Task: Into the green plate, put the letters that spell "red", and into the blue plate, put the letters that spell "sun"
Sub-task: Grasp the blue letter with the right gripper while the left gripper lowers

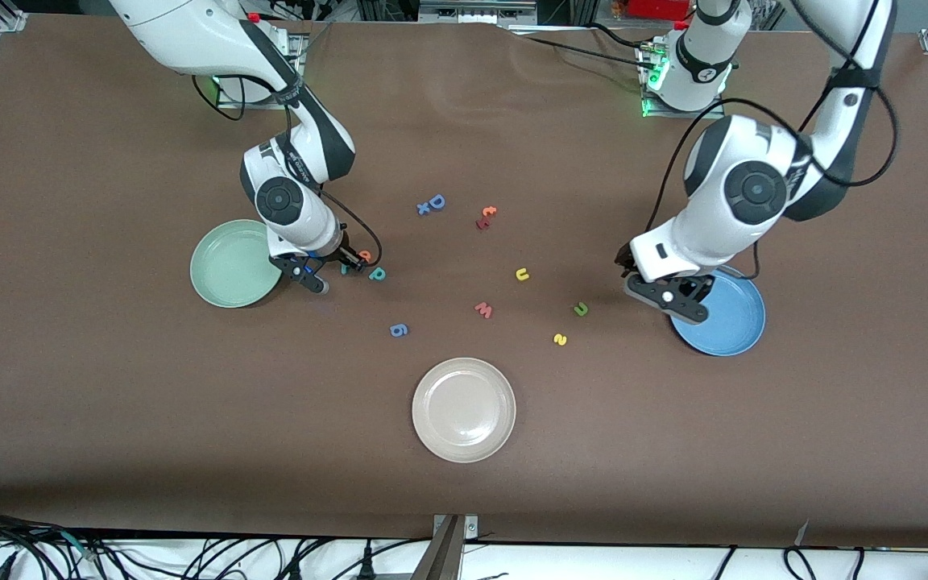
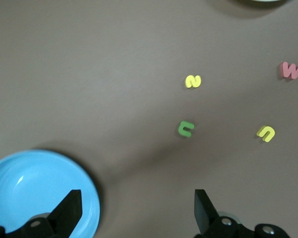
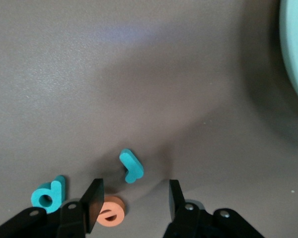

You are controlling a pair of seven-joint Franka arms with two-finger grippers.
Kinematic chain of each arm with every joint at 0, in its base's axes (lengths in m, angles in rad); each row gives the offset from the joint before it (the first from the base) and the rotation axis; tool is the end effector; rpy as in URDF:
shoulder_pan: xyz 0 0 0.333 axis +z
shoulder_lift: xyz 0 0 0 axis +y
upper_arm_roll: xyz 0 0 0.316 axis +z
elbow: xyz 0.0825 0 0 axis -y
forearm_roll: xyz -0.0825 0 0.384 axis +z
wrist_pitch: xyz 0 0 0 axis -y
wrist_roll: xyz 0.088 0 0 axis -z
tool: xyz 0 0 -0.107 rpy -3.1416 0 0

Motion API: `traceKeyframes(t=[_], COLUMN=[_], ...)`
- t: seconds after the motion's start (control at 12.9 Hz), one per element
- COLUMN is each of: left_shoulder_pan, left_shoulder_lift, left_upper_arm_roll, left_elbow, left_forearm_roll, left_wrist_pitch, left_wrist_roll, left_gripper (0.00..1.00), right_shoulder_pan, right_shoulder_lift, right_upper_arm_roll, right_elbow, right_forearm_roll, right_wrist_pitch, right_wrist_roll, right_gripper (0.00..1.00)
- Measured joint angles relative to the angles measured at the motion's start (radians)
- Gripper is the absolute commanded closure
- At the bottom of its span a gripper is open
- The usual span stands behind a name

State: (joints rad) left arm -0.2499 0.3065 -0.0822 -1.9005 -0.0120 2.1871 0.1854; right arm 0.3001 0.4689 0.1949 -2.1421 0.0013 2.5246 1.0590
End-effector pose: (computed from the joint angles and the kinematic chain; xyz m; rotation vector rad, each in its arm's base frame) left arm 0.5847 -0.1994 0.3395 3.0091 -0.7794 -0.0333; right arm 0.4933 0.2685 0.1789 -2.9956 0.8976 0.1847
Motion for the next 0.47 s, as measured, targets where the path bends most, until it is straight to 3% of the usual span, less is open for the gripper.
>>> traceKeyframes(t=[0.47], left_shoulder_pan=[-0.014], left_shoulder_lift=[0.1], left_upper_arm_roll=[0.0], left_elbow=[-0.002], left_forearm_roll=[0.0], left_wrist_pitch=[0.111], left_wrist_roll=[0.3], left_gripper=[0.0], right_shoulder_pan=[0.0], right_shoulder_lift=[0.008], right_upper_arm_roll=[-0.002], right_elbow=[-0.001], right_forearm_roll=[0.0], right_wrist_pitch=[0.023], right_wrist_roll=[0.0], right_gripper=[0.47])
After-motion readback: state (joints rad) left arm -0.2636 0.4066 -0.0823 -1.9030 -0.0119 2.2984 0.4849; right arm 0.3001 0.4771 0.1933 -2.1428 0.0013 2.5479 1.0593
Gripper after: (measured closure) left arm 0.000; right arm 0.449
